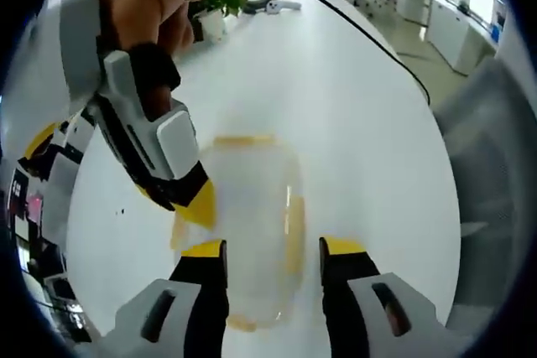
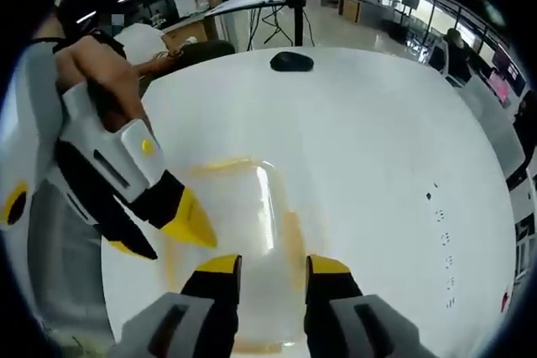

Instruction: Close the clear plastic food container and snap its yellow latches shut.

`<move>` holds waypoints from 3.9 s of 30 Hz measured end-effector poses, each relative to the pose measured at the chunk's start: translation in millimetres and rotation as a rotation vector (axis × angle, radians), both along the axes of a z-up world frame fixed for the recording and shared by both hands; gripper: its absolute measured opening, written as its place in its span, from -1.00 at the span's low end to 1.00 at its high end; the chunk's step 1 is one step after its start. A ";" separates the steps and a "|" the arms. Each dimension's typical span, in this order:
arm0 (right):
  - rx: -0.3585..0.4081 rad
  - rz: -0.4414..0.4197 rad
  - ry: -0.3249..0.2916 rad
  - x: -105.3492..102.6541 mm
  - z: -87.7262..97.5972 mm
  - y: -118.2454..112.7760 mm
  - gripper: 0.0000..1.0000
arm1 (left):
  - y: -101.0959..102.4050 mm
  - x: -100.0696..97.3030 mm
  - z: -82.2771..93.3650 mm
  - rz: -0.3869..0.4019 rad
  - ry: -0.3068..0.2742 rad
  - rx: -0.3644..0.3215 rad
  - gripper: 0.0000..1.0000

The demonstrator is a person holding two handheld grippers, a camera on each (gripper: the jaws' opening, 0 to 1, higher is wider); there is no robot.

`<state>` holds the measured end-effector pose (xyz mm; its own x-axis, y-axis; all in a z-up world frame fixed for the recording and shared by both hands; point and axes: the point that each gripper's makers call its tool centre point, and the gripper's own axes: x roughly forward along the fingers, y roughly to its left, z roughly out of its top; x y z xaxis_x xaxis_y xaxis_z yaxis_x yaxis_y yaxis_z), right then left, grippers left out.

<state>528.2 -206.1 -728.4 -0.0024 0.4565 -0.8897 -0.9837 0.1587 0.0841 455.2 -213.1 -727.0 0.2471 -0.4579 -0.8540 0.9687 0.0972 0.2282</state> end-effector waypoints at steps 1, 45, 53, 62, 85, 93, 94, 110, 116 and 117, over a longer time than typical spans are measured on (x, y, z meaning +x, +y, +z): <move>0.000 0.003 0.002 0.0 -0.1 0.0 -0.43 | 0.1 0.8 -0.6 0.001 -0.002 0.002 -0.14; -0.006 0.133 0.159 -4.6 -8.5 6.4 -0.36 | -2.0 17.5 -12.2 0.028 -0.058 0.063 -0.14; -0.033 0.142 0.165 -5.0 -9.7 4.9 -0.41 | -4.6 19.2 -17.1 0.038 -0.072 0.065 -0.21; -0.052 0.176 0.202 -4.4 -9.1 7.2 -0.45 | -1.6 17.3 -13.7 0.041 -0.050 0.060 -0.21; -0.068 0.156 0.050 -3.9 0.5 -20.9 -0.24 | 5.8 12.3 -2.8 -0.034 -0.075 0.008 0.17; -0.086 0.173 -0.037 -14.9 7.4 -39.3 -0.07 | 30.4 26.6 -6.6 -0.041 -0.060 0.052 0.27; -0.085 0.174 -0.040 -16.2 8.3 -41.0 -0.08 | 32.2 28.3 -6.4 -0.041 -0.058 0.053 0.29; -0.086 0.148 -0.050 -34.5 1.9 -48.0 0.09 | 47.3 36.8 -15.7 -0.047 -0.023 0.091 0.36; -0.091 0.144 -0.063 -37.4 0.0 -49.1 0.11 | 46.6 39.2 -17.3 -0.045 -0.016 0.089 0.38; -0.091 0.141 -0.062 -37.6 -0.6 -49.2 0.11 | 46.5 39.5 -17.7 -0.045 -0.016 0.090 0.39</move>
<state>490.6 -255.3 -729.0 -0.0048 0.3732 -0.9277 -0.9996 0.0225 0.0143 494.7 -166.7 -744.7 0.2417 -0.3903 -0.8884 0.9679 0.0321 0.2492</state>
